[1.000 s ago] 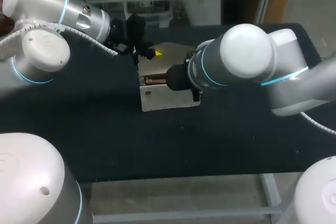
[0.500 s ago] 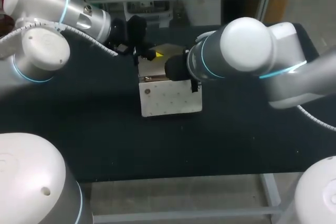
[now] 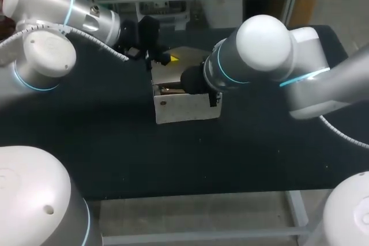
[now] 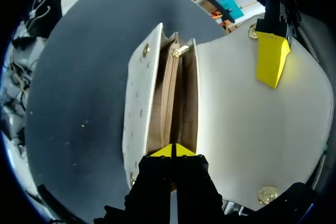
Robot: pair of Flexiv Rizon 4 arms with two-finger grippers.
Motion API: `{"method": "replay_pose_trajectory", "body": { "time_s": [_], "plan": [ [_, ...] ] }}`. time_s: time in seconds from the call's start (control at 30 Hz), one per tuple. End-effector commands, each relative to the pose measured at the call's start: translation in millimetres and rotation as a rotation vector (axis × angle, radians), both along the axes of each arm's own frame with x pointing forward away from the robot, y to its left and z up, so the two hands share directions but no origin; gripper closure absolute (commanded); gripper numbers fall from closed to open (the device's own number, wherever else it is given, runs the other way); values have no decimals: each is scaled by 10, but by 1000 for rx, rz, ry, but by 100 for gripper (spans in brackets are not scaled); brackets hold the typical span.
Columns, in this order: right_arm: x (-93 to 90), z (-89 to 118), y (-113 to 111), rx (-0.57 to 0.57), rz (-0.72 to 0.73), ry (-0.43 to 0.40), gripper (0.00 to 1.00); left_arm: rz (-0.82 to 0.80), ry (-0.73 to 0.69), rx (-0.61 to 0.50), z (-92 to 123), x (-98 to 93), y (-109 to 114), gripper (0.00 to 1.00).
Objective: Pick up the bag, open it, inspect its contents, close it, and place it on the opposite side
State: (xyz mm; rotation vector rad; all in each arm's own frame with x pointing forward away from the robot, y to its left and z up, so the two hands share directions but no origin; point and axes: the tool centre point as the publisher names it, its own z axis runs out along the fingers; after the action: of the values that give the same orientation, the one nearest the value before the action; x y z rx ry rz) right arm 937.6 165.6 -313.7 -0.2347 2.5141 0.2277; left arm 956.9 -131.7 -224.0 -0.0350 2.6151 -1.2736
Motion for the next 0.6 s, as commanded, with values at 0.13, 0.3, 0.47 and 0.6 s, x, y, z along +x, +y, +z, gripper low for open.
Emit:
{"method": "replay_pose_trajectory", "body": {
  "time_s": [0.13,0.3,0.47,0.6],
  "plan": [
    [-35,-63,-9,1,10,19,100,-6,-19,-10,41,-54,12,100],
    [28,-67,23,-5,16,57,100,-23,-27,-14,26,-105,-11,100],
    [167,-127,112,-47,-1,142,100,-35,-38,-7,13,-171,-40,100],
    [206,-154,143,-79,-6,194,84,-36,-45,-6,23,-187,-29,100]
  ]
}}
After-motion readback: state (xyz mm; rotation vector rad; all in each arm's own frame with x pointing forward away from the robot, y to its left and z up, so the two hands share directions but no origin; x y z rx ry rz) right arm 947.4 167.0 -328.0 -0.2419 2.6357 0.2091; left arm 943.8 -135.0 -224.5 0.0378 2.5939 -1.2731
